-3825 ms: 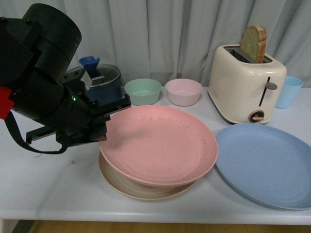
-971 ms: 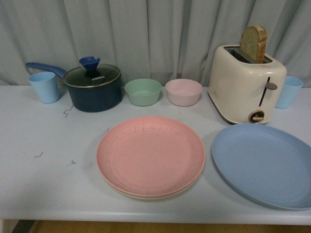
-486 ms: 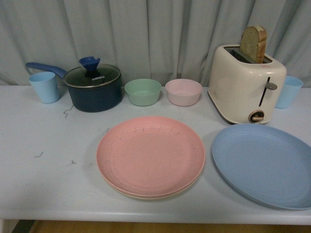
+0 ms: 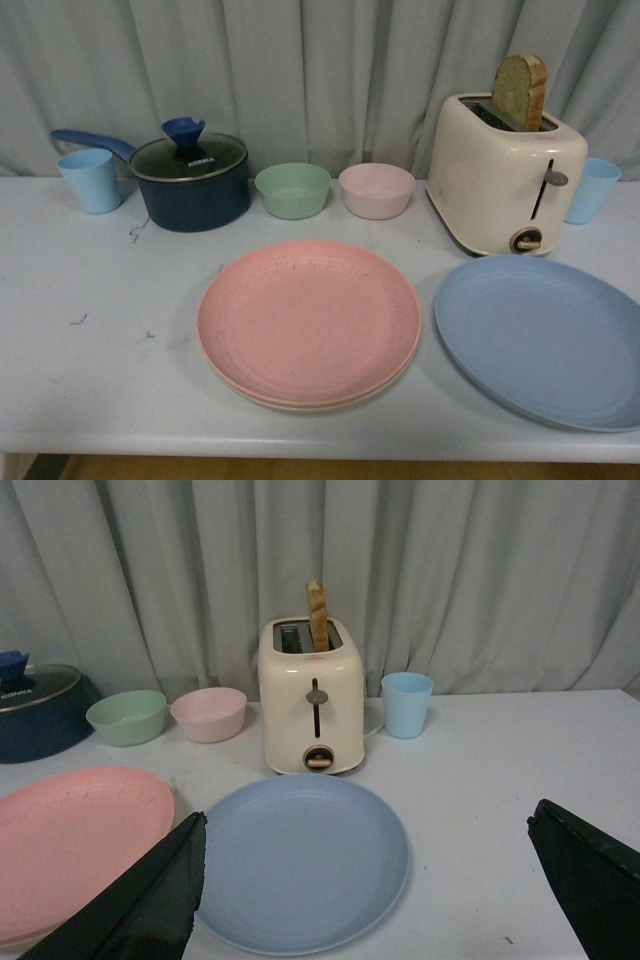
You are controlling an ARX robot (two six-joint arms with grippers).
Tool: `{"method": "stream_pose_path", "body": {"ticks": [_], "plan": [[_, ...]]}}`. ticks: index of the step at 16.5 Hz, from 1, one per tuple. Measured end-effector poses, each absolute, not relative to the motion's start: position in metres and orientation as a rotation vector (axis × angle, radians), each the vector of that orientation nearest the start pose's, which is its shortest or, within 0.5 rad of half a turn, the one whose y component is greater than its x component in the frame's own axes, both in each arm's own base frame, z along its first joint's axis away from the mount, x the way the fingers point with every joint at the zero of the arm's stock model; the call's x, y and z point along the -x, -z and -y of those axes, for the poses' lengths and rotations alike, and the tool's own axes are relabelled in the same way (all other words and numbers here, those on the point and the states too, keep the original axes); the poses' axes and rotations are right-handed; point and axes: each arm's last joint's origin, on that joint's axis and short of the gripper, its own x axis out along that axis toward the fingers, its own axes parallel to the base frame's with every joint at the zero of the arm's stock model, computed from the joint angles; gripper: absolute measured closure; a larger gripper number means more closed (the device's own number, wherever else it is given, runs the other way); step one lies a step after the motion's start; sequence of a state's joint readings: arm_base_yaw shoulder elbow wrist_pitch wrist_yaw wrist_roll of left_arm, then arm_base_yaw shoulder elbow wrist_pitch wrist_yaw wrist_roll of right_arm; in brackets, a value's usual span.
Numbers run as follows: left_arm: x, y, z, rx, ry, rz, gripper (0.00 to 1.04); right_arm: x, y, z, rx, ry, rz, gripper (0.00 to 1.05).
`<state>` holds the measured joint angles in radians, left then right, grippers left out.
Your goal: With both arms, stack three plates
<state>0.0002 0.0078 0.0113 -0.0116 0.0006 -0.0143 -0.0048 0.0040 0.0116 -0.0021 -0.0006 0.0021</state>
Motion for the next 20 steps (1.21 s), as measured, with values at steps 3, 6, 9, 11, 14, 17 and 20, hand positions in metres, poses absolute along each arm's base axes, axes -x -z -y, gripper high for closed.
{"method": "stream_pose_path", "body": {"ticks": [3,6,9,11,14,17,20], "plan": [[-0.098,-0.166,0.000,0.014,-0.001,0.000,0.79,-0.097,-0.167,0.000,-0.002,0.004,0.005,0.06],[-0.098,-0.166,0.000,0.014,0.000,-0.001,0.43,-0.097,-0.167,0.000,-0.002,0.004,0.004,0.06],[-0.098,-0.166,0.000,0.014,0.002,-0.001,0.22,-0.104,-0.168,0.003,-0.017,-0.077,-0.336,0.06],[-0.098,-0.166,0.000,0.014,0.000,0.001,0.14,-0.114,-0.173,0.007,-0.036,-0.076,-0.397,0.06],[-0.098,-0.166,0.000,0.013,0.000,0.000,0.05,-0.137,-0.187,0.016,-0.030,-0.043,-0.446,0.06],[-0.098,-0.166,0.000,0.013,0.000,-0.001,0.08,-0.157,-0.195,0.022,-0.030,-0.043,-0.481,0.06],[-0.098,-0.166,0.000,0.013,0.000,-0.001,0.07,-0.252,-0.186,0.045,0.018,-0.017,-0.646,0.06]]}}
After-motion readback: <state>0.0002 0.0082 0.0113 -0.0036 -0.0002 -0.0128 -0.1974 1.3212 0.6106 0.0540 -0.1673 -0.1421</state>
